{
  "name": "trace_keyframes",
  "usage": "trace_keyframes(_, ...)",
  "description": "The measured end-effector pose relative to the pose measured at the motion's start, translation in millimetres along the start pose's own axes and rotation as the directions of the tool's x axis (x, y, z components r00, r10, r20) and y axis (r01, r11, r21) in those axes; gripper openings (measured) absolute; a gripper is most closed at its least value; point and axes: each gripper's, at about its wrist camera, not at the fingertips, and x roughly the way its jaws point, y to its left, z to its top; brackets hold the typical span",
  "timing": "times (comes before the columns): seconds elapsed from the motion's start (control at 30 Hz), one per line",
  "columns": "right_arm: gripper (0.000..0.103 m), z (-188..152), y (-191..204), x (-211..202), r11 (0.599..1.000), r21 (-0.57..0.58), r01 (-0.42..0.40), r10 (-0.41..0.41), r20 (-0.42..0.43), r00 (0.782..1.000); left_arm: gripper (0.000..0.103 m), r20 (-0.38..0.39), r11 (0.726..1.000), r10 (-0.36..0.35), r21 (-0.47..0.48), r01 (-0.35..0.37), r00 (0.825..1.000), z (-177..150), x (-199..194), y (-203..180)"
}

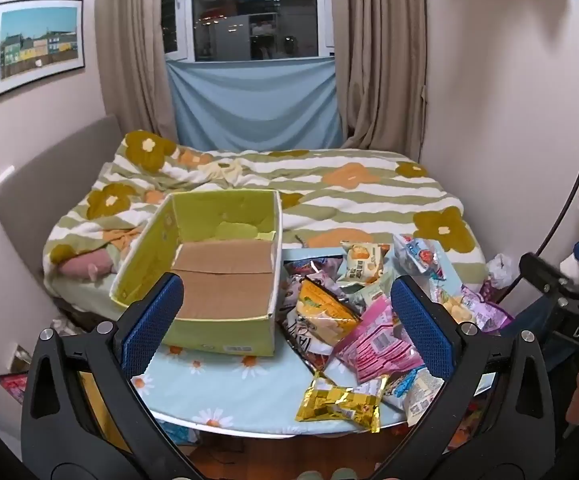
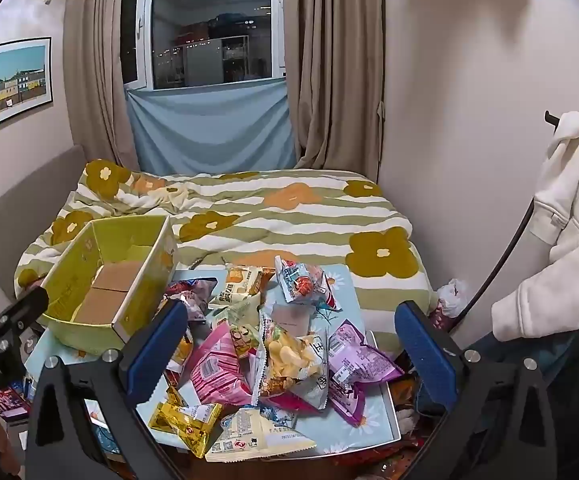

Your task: Organize snacks

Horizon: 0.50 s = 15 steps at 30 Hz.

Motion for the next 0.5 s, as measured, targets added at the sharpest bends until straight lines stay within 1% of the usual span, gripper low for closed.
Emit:
trace_keyframes(0.03,0.103,0,0,0,1.0,-0.004,0.003,-0.003,-0.005,1.0,0.103,-0.002,1.0,0.003,-0.003,-0.003,1.0,0,0,-1)
trace_keyframes(0.07,0.103,0,1,0,1.0,-0.006,0.005,-0.005,-0.004,1.0,0.103,0.01,1.0,-0.015,-0.025,0.015,1.0,1,-3,4)
trace_keyframes(0.13,0.103,0,1,0,1.0,-0.005,0.002,-0.002,-0.001,1.0,0.103,-0.004,0.999,-0.026,-0.041,0.025,1.0,3,-3,7)
trace_keyframes(0.27,0.103,-1,4,3,1.0,-0.008,0.001,-0.002,-0.01,1.0,0.103,-0.028,1.0,-0.009,-0.03,0.008,1.0,7,8,8)
trace_keyframes(0.33,0.103,1,4,2,1.0,-0.005,-0.003,0.003,-0.012,1.0,0.103,-0.026,1.0,0.0,-0.023,-0.001,1.0,7,11,7)
trace_keyframes(0.37,0.103,1,3,3,1.0,-0.004,-0.006,0.006,-0.013,1.0,0.103,-0.01,1.0,0.002,-0.017,-0.002,1.0,4,6,7)
trace_keyframes(0.5,0.103,-3,8,3,1.0,-0.013,-0.009,0.008,-0.017,1.0,0.103,-0.01,1.0,0.002,-0.019,-0.002,1.0,4,7,8)
